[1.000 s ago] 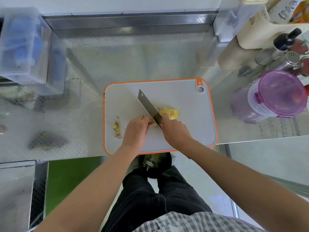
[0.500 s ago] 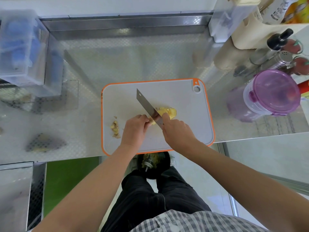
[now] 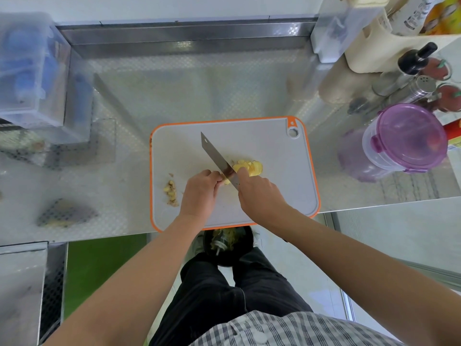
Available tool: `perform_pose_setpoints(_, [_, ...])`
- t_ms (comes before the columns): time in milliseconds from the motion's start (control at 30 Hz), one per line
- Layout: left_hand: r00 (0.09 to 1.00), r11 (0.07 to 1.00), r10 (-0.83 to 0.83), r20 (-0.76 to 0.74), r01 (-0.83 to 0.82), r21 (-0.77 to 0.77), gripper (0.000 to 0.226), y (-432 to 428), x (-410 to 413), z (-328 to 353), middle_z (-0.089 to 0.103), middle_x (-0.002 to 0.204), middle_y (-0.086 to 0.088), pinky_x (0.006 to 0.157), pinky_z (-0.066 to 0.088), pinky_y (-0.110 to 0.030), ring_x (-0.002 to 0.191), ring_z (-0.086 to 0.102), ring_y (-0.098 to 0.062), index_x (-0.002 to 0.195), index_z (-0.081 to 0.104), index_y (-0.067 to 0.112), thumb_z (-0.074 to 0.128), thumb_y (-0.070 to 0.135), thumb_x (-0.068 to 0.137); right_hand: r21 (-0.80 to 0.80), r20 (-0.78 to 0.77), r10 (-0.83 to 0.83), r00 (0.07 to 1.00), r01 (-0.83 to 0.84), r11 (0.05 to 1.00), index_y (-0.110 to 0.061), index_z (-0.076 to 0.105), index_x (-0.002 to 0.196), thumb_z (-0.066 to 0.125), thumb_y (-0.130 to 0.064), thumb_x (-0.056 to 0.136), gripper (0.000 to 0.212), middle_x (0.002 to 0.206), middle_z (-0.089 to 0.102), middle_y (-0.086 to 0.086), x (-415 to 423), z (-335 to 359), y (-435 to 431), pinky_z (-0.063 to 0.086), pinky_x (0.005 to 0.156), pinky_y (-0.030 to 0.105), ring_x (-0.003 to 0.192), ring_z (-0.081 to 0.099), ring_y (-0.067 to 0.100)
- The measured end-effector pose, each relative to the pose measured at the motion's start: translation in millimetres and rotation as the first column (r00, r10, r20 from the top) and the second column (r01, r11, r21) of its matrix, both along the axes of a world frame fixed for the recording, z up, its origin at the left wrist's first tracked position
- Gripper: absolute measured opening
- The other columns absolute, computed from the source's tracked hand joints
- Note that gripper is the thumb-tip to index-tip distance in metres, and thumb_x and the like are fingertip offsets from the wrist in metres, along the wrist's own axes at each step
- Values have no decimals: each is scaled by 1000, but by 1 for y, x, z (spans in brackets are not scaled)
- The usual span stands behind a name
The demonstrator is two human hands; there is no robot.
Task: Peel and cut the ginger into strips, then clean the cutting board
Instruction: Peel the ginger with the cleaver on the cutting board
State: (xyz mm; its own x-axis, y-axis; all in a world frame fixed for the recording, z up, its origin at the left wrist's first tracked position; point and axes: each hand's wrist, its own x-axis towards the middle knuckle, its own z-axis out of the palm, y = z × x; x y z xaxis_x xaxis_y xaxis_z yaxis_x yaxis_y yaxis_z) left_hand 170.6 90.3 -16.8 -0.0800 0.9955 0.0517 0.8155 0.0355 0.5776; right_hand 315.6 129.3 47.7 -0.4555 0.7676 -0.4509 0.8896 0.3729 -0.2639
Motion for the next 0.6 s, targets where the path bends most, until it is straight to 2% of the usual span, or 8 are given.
perform_pose_setpoints(100, [1000, 1000, 8, 12, -8, -15, 17, -1, 0, -2, 58, 61, -12, 46, 49, -37, 49, 54, -31, 81, 73, 6, 71, -10, 75, -29, -35, -29, 999, 28, 999, -9, 38, 110, 37, -3, 93, 19, 65, 37, -1, -8, -2, 7, 25, 50, 29, 56, 39, 21])
perform_pose_setpoints(200, [999, 999, 40, 15, -39, -16, 12, 0, -3, -3, 60, 62, -12, 47, 49, -38, 50, 56, -31, 78, 71, 4, 70, -8, 77, -54, -69, -34, 997, 31, 998, -8, 38, 110, 38, -4, 93, 18, 71, 42, 2, -13, -5, 10, 32, 57, 31, 65, 45, 27])
perform_pose_setpoints(400, [1000, 1000, 6, 21, -6, -6, 11, -1, -3, 1, 62, 65, -10, 49, 50, -34, 52, 58, -31, 80, 73, 5, 72, -6, 77, 0, 14, 5, 1000, -5, 1000, -7, 33, 120, 37, 1, 91, 31, 61, 35, 0, -1, -4, -2, 26, 50, 30, 49, 33, 17])
perform_pose_setpoints(500, [1000, 1000, 11, 13, -11, -1, 11, 1, -3, -1, 61, 65, -11, 49, 50, -35, 53, 58, -31, 79, 72, 5, 71, -6, 78, 15, 11, 7, 1000, -7, 1000, -7, 33, 120, 37, 1, 91, 30, 62, 35, 0, -5, -6, -1, 30, 53, 32, 49, 33, 16])
perform_pose_setpoints(600, [999, 1000, 11, 32, -12, 14, 14, 2, -1, 0, 60, 64, -10, 49, 48, -32, 52, 57, -30, 80, 74, 7, 70, -7, 78, -22, -24, -15, 1000, 14, 1000, -7, 38, 115, 37, 0, 92, 24, 70, 39, 1, -15, -11, 9, 34, 57, 32, 57, 42, 22])
